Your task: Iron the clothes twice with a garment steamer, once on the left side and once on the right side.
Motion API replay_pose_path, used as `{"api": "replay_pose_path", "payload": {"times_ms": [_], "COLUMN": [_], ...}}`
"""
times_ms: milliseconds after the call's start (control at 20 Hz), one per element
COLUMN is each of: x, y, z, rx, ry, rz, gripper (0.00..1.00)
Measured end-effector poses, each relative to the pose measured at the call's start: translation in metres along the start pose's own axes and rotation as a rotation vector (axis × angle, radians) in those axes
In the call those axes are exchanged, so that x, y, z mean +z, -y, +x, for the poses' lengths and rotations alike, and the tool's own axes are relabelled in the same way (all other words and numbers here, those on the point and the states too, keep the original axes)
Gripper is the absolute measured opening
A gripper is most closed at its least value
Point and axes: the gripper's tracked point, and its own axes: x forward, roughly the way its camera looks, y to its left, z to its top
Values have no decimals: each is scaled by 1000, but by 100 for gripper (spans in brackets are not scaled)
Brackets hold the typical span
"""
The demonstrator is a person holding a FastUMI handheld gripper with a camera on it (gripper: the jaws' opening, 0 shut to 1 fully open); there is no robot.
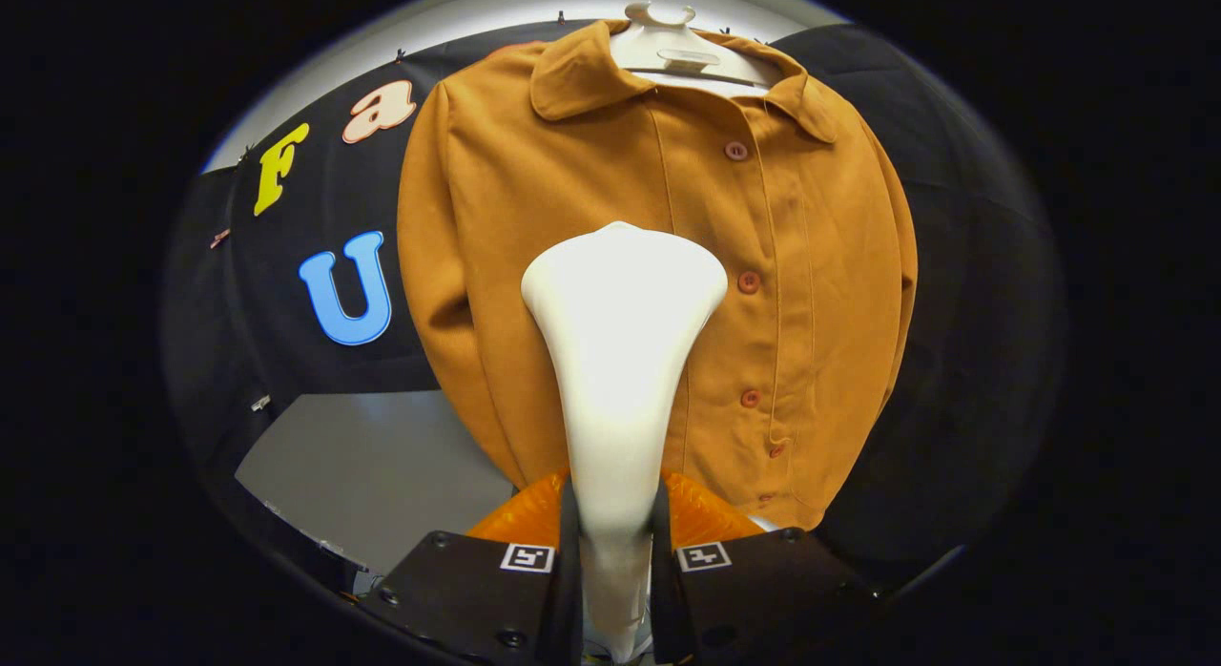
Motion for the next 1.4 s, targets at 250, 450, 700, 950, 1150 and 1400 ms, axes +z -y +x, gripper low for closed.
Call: {"api": "replay_pose_path", "payload": {"times_ms": [250, 450, 700, 950, 1150, 1400], "x": [-40, -73, -110, -140, -168, -197], "y": [7, 11, 22, 25, 28, 34], "z": [11, 19, 27, 32, 31, 19], "rx": [-9, -15, -23, -30, -36, -69], "ry": [-93, -170, -261, -330, -400, -479], "rz": [-8, 7, 19, 12, 13, 46], "gripper": [32, 32, 32, 32, 32, 32]}}
